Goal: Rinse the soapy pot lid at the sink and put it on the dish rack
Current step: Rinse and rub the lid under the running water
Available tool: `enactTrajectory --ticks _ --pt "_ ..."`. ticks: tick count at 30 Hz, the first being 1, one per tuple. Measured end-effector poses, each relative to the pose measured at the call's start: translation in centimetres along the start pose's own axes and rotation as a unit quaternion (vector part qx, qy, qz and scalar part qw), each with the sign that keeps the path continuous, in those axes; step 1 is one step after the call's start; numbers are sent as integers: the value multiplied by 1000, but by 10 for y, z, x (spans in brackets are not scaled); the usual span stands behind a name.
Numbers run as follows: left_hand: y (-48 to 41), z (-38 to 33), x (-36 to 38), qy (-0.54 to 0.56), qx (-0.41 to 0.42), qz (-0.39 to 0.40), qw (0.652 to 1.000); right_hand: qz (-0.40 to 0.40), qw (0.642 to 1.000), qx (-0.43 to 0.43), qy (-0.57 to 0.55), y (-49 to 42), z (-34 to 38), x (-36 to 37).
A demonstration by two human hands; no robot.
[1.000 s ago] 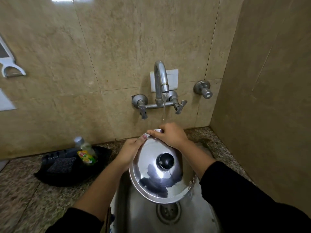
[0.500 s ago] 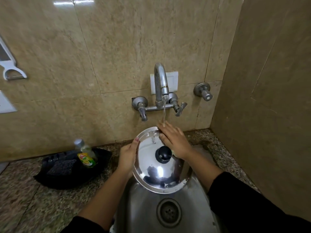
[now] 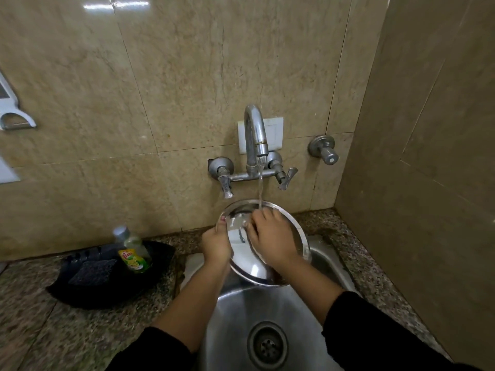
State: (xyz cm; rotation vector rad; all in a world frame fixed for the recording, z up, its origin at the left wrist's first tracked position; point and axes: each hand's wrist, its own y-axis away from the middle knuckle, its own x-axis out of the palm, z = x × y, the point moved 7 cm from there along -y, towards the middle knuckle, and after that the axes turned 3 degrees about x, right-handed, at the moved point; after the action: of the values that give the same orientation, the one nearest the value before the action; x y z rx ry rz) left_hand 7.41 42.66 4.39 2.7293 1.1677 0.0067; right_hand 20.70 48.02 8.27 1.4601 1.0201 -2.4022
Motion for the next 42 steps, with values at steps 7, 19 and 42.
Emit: enactTrajectory --ticks 7,19,42 --pt "8 -2 -1 -11 74 -23 997 -33 998 55 -13 2 -20 4" --pt "19 -9 -7 -74 144 4 987 104 977 171 74 -24 -25 4" --pt "0 -5 -47 25 78 33 996 95 976 -14 -195 -45 22 -3"
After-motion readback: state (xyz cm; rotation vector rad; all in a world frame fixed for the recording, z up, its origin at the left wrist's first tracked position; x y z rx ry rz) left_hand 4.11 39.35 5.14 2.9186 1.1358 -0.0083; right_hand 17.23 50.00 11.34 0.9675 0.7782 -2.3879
